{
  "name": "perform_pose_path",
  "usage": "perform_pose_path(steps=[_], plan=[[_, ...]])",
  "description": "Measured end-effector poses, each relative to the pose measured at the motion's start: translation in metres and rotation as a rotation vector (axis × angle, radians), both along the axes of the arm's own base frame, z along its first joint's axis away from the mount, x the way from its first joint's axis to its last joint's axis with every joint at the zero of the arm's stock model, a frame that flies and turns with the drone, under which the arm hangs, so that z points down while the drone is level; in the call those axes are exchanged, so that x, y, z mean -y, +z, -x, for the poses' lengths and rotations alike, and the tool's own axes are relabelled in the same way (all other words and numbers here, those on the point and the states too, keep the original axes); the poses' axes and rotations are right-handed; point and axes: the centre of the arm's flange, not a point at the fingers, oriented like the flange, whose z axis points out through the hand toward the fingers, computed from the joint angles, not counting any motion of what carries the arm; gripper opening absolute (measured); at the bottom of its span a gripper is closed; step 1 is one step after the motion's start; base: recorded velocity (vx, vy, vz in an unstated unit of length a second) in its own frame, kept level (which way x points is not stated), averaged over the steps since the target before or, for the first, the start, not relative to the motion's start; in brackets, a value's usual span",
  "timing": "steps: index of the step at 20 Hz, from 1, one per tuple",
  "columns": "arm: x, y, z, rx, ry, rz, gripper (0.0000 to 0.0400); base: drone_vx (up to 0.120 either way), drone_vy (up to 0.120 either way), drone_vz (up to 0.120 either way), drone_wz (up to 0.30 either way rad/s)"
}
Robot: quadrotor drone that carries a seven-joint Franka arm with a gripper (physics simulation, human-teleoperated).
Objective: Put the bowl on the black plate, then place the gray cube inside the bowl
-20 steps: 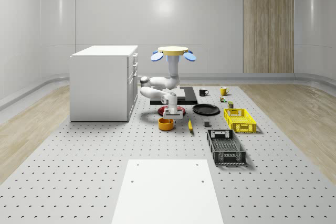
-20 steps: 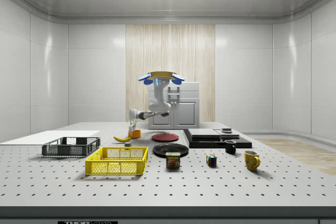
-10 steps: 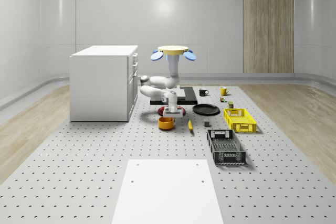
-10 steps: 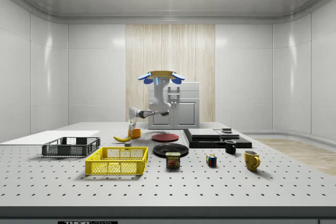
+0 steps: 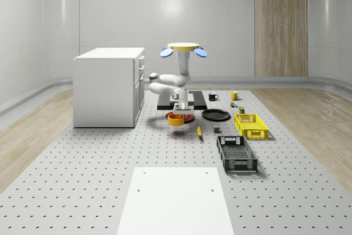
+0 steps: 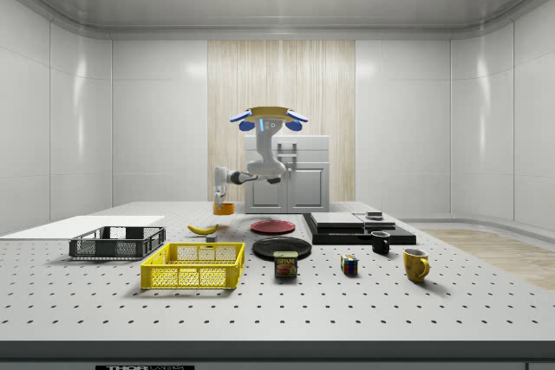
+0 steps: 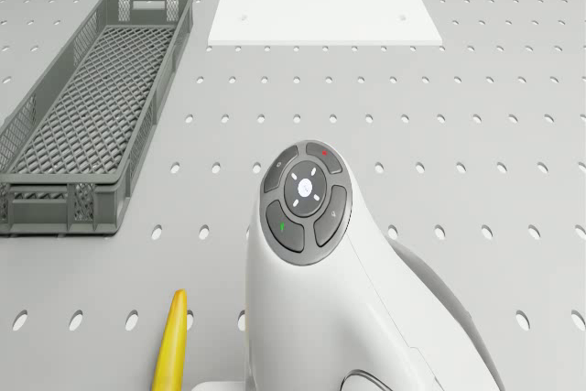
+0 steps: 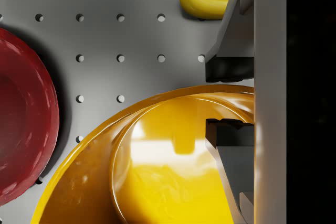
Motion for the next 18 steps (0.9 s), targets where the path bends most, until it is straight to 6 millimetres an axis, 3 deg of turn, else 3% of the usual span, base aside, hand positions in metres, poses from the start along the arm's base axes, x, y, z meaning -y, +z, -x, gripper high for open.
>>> perform_pose_path(steps=[18], plan=[[0.0000,-0.0019,0.0000,0.000,0.000,0.000,0.0100,-0.120,0.120,0.000,0.000]])
